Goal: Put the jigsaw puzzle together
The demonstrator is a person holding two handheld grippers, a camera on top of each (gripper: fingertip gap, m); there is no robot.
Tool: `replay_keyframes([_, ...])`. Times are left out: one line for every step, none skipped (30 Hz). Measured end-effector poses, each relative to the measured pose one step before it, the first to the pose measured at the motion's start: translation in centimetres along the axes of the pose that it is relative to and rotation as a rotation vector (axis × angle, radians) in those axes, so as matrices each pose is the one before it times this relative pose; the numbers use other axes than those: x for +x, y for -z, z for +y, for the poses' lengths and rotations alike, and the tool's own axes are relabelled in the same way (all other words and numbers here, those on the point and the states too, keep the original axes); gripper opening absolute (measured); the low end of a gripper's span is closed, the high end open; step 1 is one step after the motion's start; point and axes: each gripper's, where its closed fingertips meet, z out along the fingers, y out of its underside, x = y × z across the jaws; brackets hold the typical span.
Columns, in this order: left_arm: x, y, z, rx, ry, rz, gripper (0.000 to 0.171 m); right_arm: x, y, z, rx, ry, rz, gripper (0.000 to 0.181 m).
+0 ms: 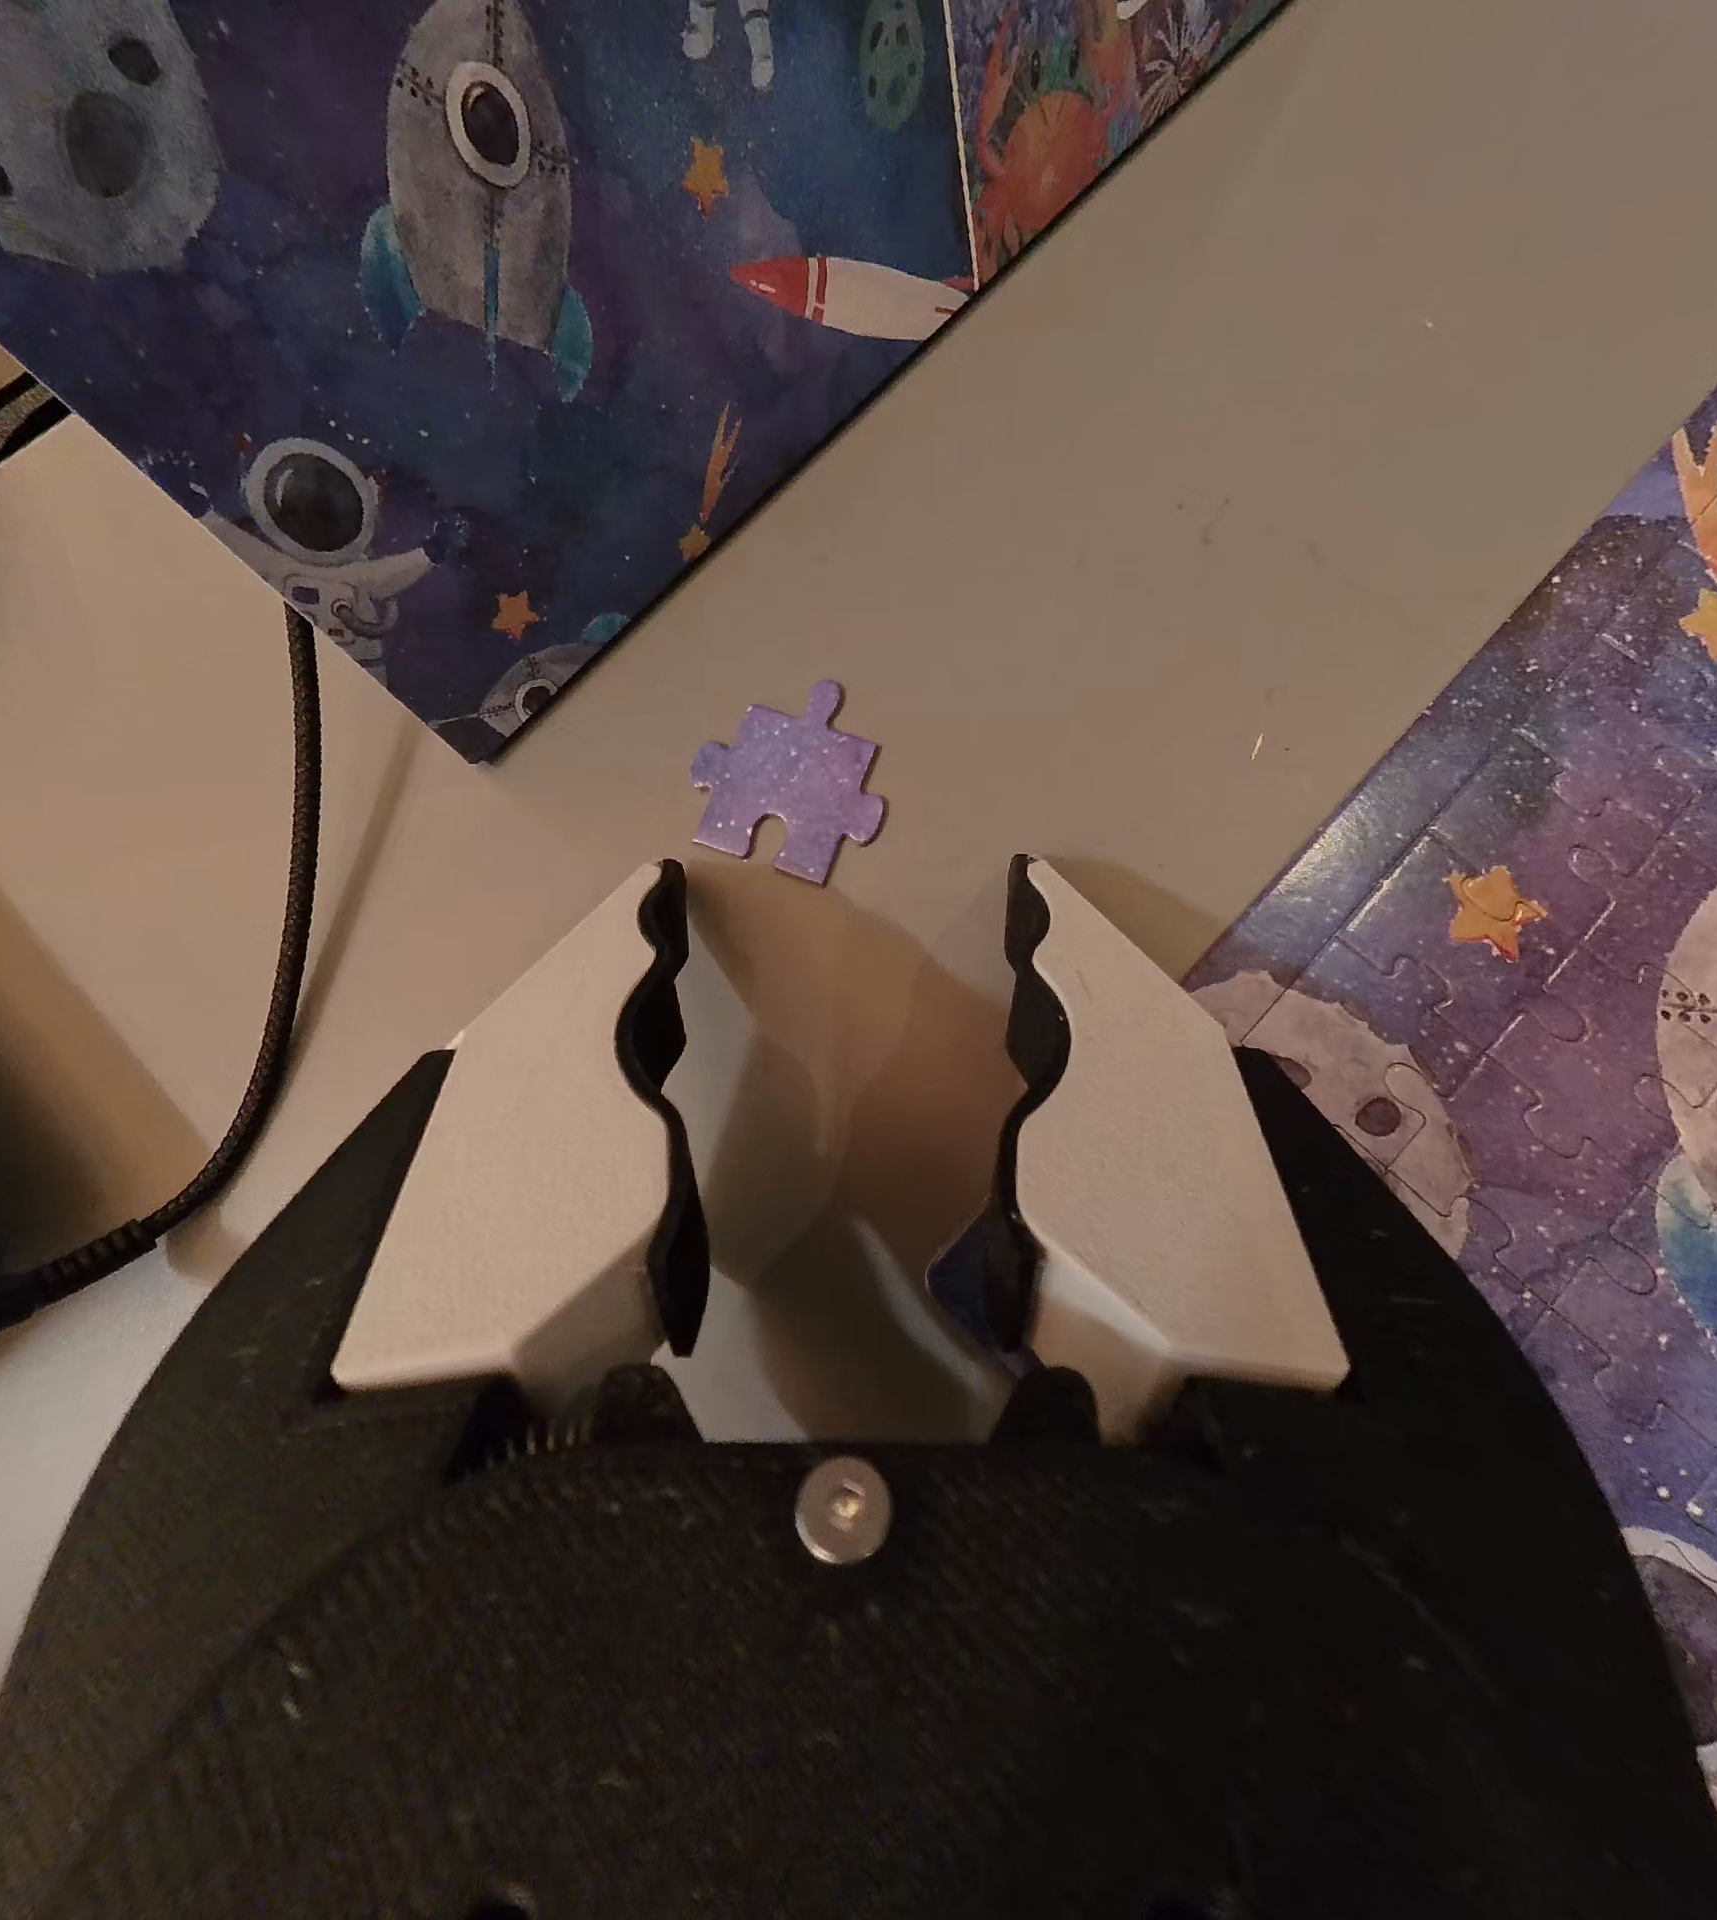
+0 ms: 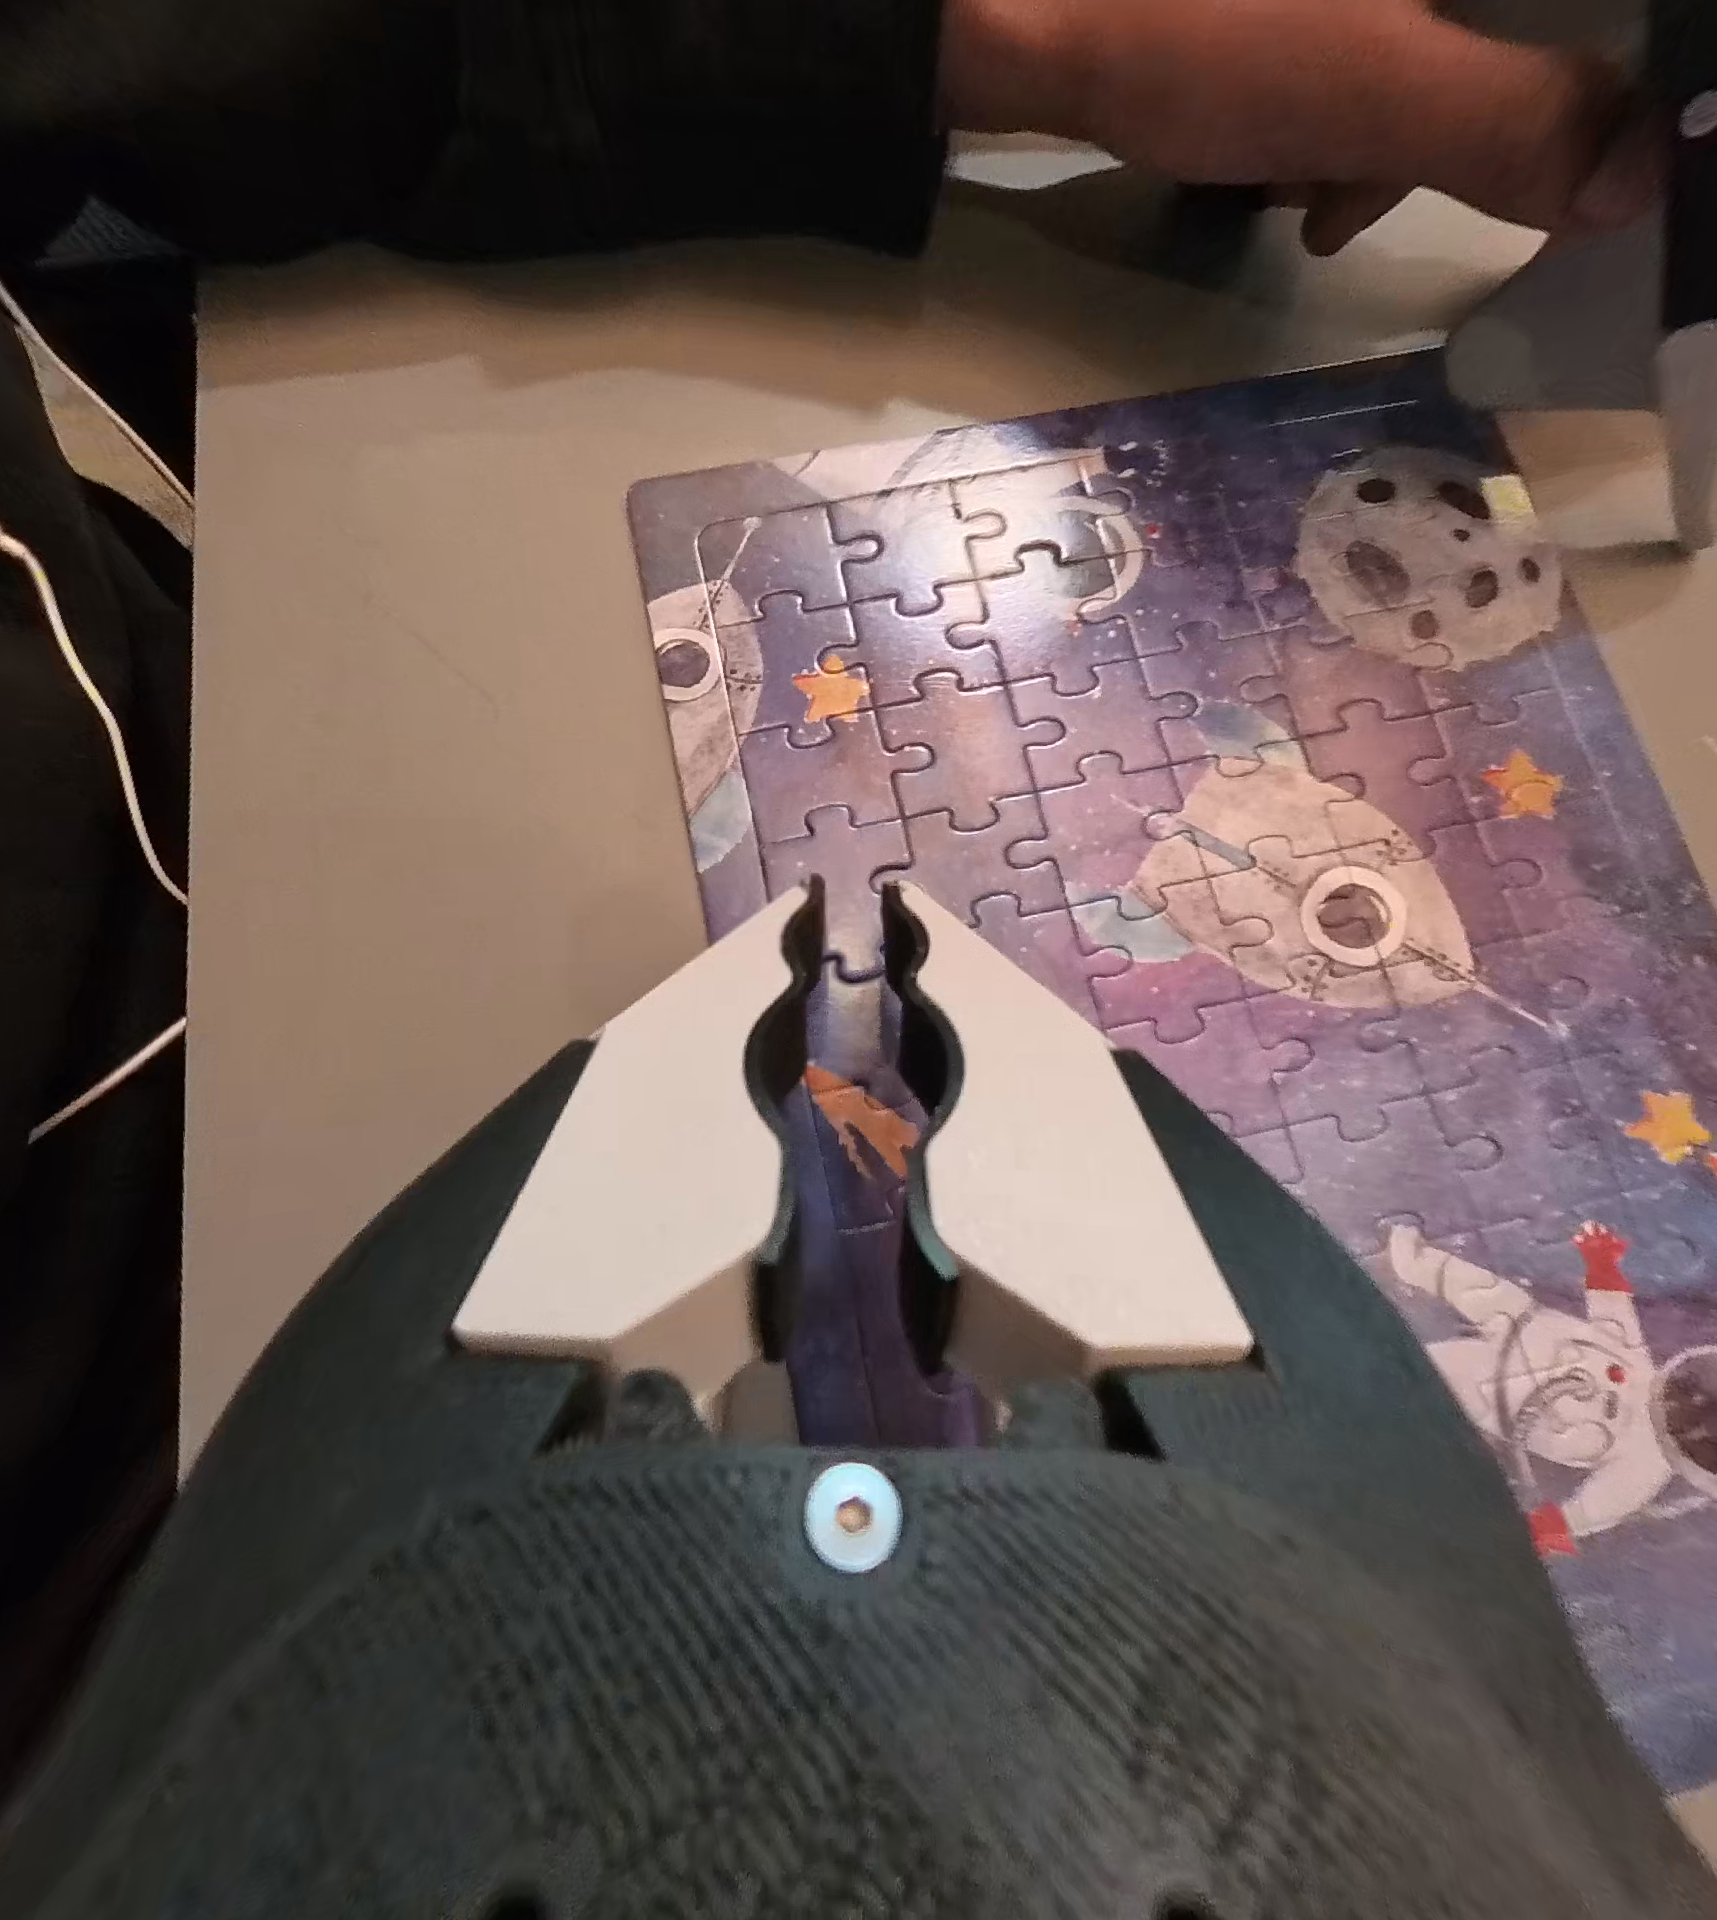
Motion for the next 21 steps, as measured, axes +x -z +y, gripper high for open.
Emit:
replay_keyframes([0.001,0.000,0.000,0.00001,0.0000,0.0001,0.061,0.075,-0.035,0.074,0.0071,-0.0127,-0.0021,0.009])
replay_keyframes([0.002,0.001,0.001,-0.00008,0.0001,0.0001,0.061,0.023,-0.207,0.295,-0.0071,-0.0114,-0.0057,0.010])
replay_keyframes([-0.001,0.000,0.000,-0.00001,0.0000,-0.0001,0.061,0.061,-0.302,0.442,-0.0181,-0.0086,-0.0022,0.012])
replay_keyframes([0.000,0.004,0.003,0.00006,-0.0003,-0.0004,0.061,0.057,-0.239,0.302,-0.0137,-0.0034,0.0027,0.013])
replay_keyframes([-0.003,0.005,-0.011,0.00017,-0.0007,-0.0008,0.061,-0.007,0.014,-0.112,0.0083,-0.0003,0.0037,0.012])
replay_keyframes([-0.003,0.001,-0.002,0.00032,-0.0012,-0.0012,0.061,0.036,0.189,-0.264,0.0127,0.0028,0.0079,0.011])
replay_keyframes([-0.002,0.001,-0.003,0.00033,-0.0012,-0.0011,0.061,0.086,0.236,-0.266,0.0111,0.0042,0.0103,0.010])
replay_keyframes([0.005,0.008,0.005,0.00019,-0.0007,-0.0004,0.061,0.043,0.221,-0.281,0.0128,0.0031,0.0050,0.008])
replay_keyframes([0.003,-0.004,-0.002,-0.00013,0.0004,0.0006,0.061,-0.091,0.101,-0.218,0.0108,0.0010,-0.0062,0.008])
replay_keyframes([-0.001,-0.005,-0.001,-0.00039,0.0014,0.0014,0.061,-0.196,-0.067,-0.022,0.0015,-0.0019,-0.0150,0.010])
replay_keyframes([-0.001,-0.012,0.007,-0.00042,0.0015,0.0013,0.061,-0.131,-0.256,0.253,-0.0137,-0.0032,-0.0121,0.011])
replay_keyframes([-0.003,0.002,0.004,-0.00016,0.0006,0.0005,0.061,0.070,-0.353,0.527,-0.0295,0.0005,0.0013,0.011])
replay_keyframes([0.009,0.002,0.000,0.00013,-0.0006,-0.0006,0.061,0.096,-0.226,0.296,-0.0172,0.0056,0.0059,0.011])
replay_keyframes([-0.009,0.007,-0.011,0.00045,-0.0015,-0.0014,0.061,0.008,0.040,-0.129,0.0061,0.0058,0.0047,0.009])
replay_keyframes([0.002,0.009,0.004,0.00044,-0.0017,-0.0017,0.061,-0.018,0.181,-0.292,0.0111,0.0065,0.0048,0.009])
replay_keyframes([0.004,0.002,-0.016,0.00035,-0.0013,-0.0011,0.061,-0.102,0.207,-0.410,0.0172,0.0061,-0.0004,0.009])
replay_keyframes([-0.002,0.000,-0.001,0.00006,-0.0002,-0.0001,0.061,-0.230,0.145,-0.495,0.0238,0.0035,-0.0105,0.009])
replay_keyframes([0.002,-0.008,0.009,-0.00030,0.0010,0.0011,0.061,-0.271,0.002,-0.320,0.0150,0.0013,-0.0155,0.009])
replay_keyframes([-0.001,-0.003,0.004,-0.00057,0.0021,0.0020,0.061,-0.149,-0.210,0.127,-0.0104,0.0017,-0.0094,0.010])
replay_keyframes([-0.005,-0.003,0.004,-0.00056,0.0020,0.0018,0.061,0.102,-0.384,0.622,-0.0388,0.0034,0.0039,0.011])
replay_keyframes([-0.001,-0.004,0.012,-0.00022,0.0007,0.0006,0.061,0.135,-0.372,0.506,-0.0334,0.0058,0.0068,0.011])
